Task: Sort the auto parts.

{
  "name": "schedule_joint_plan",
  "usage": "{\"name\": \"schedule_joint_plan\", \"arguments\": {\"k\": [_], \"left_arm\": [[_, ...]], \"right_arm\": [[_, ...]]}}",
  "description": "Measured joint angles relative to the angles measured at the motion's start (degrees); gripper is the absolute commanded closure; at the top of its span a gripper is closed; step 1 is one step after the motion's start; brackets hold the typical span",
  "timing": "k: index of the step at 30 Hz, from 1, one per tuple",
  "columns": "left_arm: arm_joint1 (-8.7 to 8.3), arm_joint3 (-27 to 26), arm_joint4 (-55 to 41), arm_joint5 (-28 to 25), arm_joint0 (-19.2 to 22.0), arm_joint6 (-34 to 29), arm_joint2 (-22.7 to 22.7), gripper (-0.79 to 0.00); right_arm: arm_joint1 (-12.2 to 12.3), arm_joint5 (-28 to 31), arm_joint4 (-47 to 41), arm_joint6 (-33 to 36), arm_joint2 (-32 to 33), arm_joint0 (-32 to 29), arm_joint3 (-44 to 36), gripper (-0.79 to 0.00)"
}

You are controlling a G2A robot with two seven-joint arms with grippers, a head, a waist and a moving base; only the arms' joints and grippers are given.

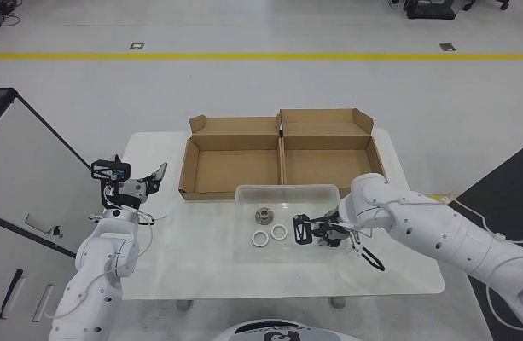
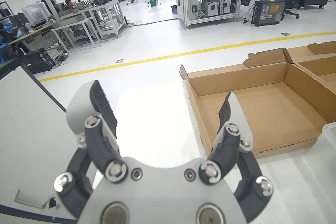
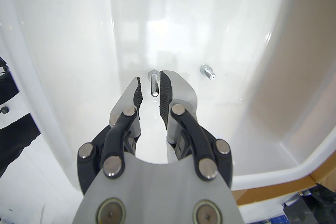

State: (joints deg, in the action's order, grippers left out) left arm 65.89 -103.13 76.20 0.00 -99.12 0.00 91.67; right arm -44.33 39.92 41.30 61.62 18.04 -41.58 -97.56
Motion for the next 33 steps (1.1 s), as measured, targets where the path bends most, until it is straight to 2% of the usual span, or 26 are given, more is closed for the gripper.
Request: {"name": "schedule_joint_plan", "arguments": {"k": [18, 24, 33], "left_arm": [[0.0, 0.0, 0.0, 0.0, 0.0, 0.0, 0.0, -0.785], [0.0, 0.0, 0.0, 0.0, 0.0, 0.0, 0.0, -0.785], [0.0, 0.0, 0.0, 0.0, 0.0, 0.0, 0.0, -0.785]], "right_arm": [[-0.34, 2.01, 2.02, 0.59, 1.88, 0.07, -2.4, 0.0], [0.69, 3.19, 2.39, -0.45, 3.26, 0.5, -5.33, 0.0], [2.81, 3.33, -3.31, -0.58, 7.51, 1.44, -10.84, 0.0]]}}
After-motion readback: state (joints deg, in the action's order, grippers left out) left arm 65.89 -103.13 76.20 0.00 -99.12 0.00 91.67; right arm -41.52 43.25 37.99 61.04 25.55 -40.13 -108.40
